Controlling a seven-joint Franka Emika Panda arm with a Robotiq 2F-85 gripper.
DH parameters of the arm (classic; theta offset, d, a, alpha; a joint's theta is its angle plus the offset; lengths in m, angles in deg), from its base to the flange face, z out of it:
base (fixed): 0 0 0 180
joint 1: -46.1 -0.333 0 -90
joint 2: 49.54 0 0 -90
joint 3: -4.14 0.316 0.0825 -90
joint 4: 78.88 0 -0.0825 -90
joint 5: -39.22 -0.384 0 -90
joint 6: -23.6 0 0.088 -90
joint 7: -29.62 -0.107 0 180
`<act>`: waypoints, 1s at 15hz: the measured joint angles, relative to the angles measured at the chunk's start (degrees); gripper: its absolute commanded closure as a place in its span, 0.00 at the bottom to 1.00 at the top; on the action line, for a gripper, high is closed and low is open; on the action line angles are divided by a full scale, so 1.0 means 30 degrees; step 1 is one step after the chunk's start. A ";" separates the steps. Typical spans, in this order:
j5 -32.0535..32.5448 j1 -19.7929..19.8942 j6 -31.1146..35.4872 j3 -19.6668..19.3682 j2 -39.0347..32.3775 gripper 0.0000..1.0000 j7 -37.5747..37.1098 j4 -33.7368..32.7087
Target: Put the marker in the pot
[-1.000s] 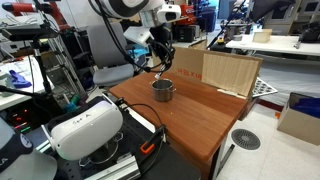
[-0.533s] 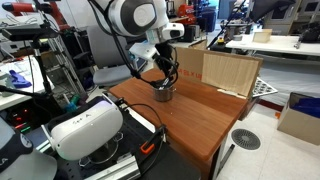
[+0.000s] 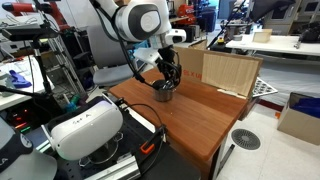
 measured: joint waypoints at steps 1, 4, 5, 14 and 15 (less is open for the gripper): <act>0.0000 -0.0048 -0.0001 -0.0004 -0.0019 0.03 -0.0012 -0.0004; 0.0000 -0.0123 -0.0104 -0.0006 -0.0091 0.00 -0.0025 -0.0036; 0.0000 -0.0143 -0.0220 -0.0004 -0.0095 0.00 -0.0025 -0.0061; -0.1090 -0.0118 -0.1067 0.1244 0.1854 0.00 0.0219 0.0316; -0.1509 -0.0098 -0.1173 0.1483 0.2367 0.00 0.0403 0.0580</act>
